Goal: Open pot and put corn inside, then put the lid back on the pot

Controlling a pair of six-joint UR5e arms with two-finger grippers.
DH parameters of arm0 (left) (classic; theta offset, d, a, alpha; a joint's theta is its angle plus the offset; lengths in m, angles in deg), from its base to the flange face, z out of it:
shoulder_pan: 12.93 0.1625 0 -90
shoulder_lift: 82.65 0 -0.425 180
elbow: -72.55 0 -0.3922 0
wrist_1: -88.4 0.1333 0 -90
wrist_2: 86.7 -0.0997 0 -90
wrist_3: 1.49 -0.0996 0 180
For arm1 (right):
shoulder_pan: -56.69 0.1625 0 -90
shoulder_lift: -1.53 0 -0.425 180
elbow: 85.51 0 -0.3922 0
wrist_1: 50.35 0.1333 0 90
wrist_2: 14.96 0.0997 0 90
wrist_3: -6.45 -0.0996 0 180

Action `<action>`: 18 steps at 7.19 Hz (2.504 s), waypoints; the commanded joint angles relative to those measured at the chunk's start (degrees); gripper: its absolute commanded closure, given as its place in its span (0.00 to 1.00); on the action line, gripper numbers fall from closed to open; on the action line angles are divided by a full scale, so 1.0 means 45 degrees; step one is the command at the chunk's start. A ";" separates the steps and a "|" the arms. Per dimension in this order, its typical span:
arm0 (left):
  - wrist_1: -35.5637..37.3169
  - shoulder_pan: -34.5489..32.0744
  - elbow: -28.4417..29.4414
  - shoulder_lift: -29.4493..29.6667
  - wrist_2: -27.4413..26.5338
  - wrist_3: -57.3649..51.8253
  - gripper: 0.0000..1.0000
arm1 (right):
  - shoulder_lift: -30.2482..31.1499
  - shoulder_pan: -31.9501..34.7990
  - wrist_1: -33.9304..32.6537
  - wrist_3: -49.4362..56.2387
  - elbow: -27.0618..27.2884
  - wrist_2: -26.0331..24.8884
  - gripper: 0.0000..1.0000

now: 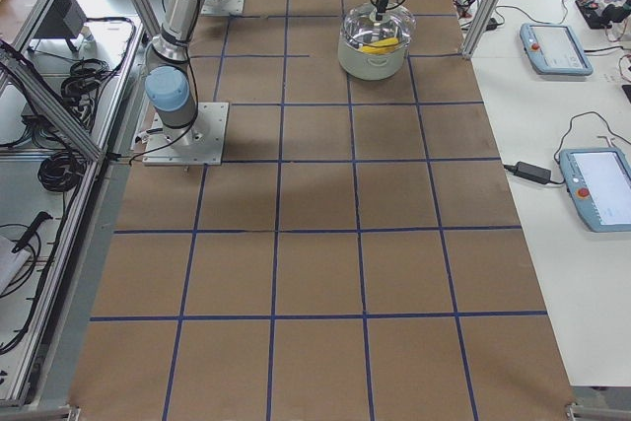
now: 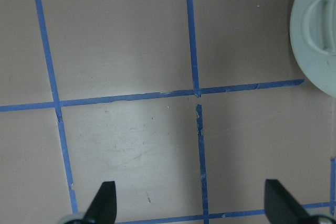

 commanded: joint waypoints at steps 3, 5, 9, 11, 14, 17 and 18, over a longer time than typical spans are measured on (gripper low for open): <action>-0.0082 -0.0010 -0.0049 -0.0106 0.0005 -0.0066 0.00 | -0.0263 -0.0157 -0.0078 0.0380 -0.0050 0.0522 0.86; -0.0082 -0.0030 -0.0107 -0.0106 0.0005 0.0089 0.00 | -0.0243 -0.0375 0.0117 0.0365 0.0047 0.1007 0.86; 0.0406 -0.0244 -0.1455 -0.0478 0.0025 0.0091 0.00 | -0.0263 -0.0374 0.0157 0.0423 0.0105 0.0932 0.86; 0.0445 -0.0614 -0.1455 -0.0361 0.0025 0.0246 0.00 | -0.0263 -0.0433 0.0176 0.0404 0.0105 0.0932 0.85; 0.1318 -0.0694 -0.1339 -0.0205 0.0588 0.0501 0.00 | -0.0282 -0.0433 0.0196 0.0306 0.0262 0.0971 0.80; 0.1188 -0.0714 -0.1182 -0.0320 0.0474 0.0715 0.00 | -0.0282 -0.0336 0.0391 0.0286 0.0262 0.1010 0.81; 0.0955 -0.0714 -0.1182 -0.0437 0.0513 0.0851 0.00 | -0.0302 -0.0393 0.0391 0.0306 0.0262 0.0952 0.80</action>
